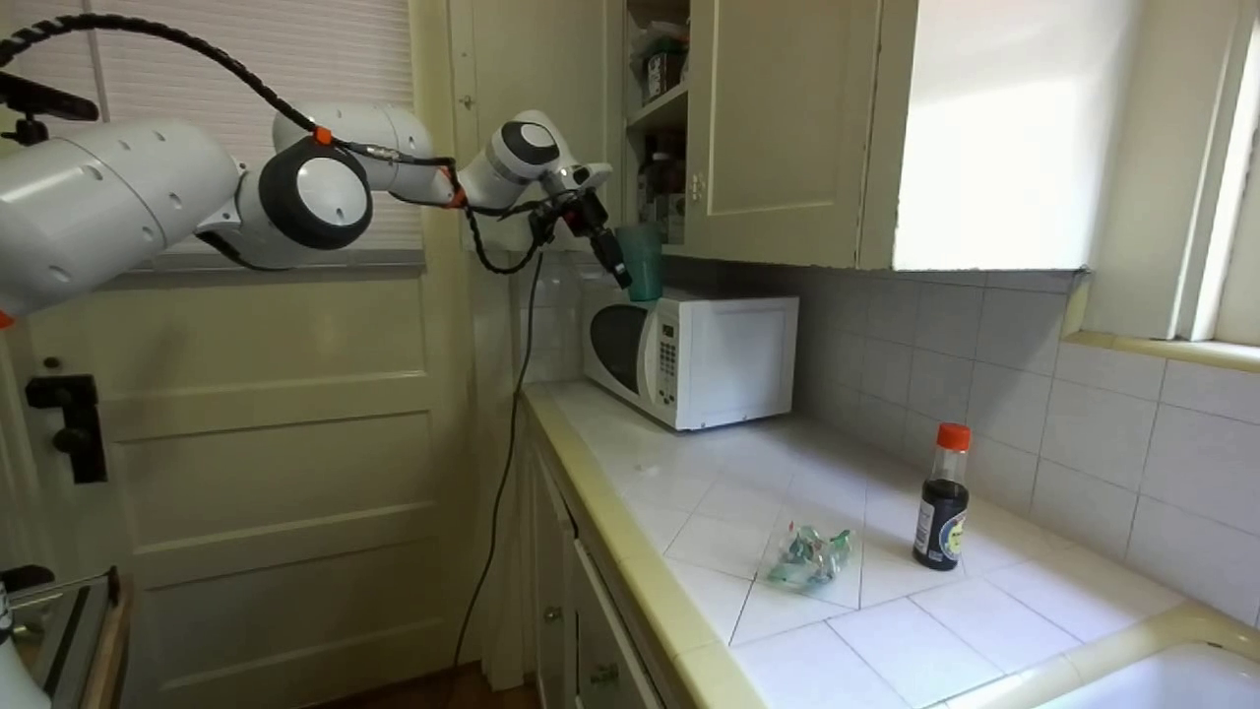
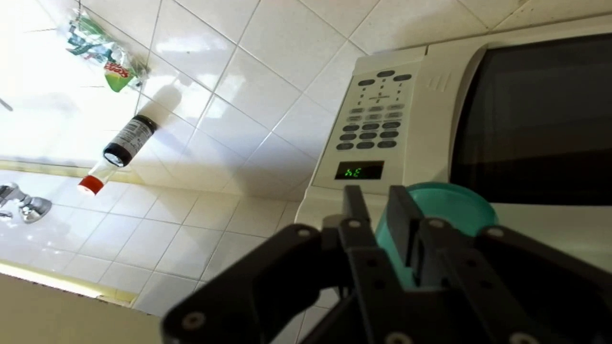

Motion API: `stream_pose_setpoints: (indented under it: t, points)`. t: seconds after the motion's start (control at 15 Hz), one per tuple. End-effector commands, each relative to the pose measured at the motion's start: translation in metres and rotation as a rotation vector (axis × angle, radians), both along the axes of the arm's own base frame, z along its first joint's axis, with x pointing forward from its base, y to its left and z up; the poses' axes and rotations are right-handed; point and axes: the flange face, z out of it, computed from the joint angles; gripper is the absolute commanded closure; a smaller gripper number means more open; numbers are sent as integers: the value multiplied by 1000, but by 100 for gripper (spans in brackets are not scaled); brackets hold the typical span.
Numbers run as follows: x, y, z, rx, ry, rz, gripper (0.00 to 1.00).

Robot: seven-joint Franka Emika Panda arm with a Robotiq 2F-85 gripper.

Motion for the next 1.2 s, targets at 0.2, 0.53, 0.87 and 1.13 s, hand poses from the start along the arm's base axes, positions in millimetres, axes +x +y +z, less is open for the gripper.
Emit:
stream_pose_setpoints:
  t: [0.2, 0.53, 0.87, 1.13]
  points:
    - [6, -6, 3, -73, -43, 20, 100]
    - [18, -4, 8, -22, -125, 88, 52]
    - [29, -3, 7, 42, -201, 152, 14]
    - [32, -1, -7, 146, -154, 187, 0]
